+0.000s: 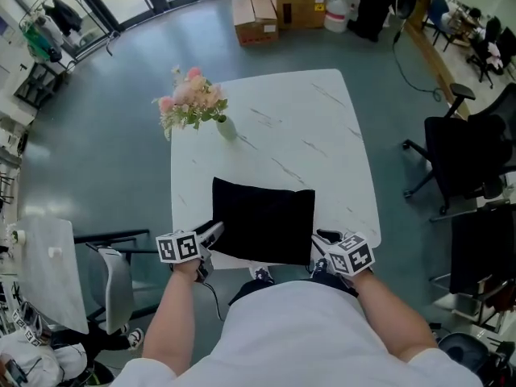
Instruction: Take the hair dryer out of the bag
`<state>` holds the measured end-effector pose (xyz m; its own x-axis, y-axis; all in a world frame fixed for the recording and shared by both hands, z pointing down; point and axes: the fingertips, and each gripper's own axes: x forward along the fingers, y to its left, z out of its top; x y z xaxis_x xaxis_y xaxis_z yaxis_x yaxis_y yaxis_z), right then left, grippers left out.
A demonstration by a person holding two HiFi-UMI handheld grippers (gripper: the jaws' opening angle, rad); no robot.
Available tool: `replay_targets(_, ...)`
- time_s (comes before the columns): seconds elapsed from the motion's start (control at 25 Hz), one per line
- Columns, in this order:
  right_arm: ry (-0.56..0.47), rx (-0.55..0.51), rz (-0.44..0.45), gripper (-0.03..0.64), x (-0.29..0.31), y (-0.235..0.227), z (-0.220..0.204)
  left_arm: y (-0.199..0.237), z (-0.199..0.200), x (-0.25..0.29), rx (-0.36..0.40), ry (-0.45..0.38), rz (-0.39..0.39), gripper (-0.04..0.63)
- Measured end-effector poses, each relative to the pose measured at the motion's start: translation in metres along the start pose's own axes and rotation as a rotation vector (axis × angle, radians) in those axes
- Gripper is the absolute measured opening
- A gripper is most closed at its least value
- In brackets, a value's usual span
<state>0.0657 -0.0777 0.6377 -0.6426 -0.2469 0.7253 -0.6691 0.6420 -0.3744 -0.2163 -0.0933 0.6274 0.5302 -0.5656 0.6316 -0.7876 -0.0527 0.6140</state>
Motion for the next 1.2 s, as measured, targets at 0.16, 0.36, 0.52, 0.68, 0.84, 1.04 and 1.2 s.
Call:
replay_targets(0.16, 0.015, -0.011, 0.0, 0.086, 0.004, -0.003, 0.002, 0.003, -0.012, -0.017, -0.21, -0.125, 0.011, 0.132)
replay_targets(0.36, 0.033, -0.023, 0.005, 0.086, 0.013, -0.008, 0.005, 0.001, -0.038, -0.03, -0.47, -0.257, 0.004, 0.073)
replay_targets(0.52, 0.05, -0.034, 0.009, 0.086, 0.023, -0.008, 0.003, -0.005, -0.054, -0.03, -0.68, -0.282, -0.04, 0.046)
replay_targets(0.68, 0.031, 0.007, 0.04, 0.102, 0.03, -0.008, 0.006, -0.008, -0.031, -0.041, -0.521, -0.348, -0.077, 0.051)
replay_targets(0.84, 0.012, 0.05, 0.063, 0.181, 0.028, -0.012, 0.011, -0.021, -0.008, -0.057, 0.102, -0.239, 0.103, 0.131)
replay_targets(1.04, 0.019, 0.101, 0.028, 0.184, 0.03, -0.021, 0.002, -0.069, -0.01, -0.012, 0.756, 0.062, 0.157, 0.204)
replay_targets(1.2, 0.073, 0.124, 0.013, 0.196, 0.036, -0.024, -0.009, -0.083, -0.03, 0.034, 1.071, 0.274, 0.185, 0.241)
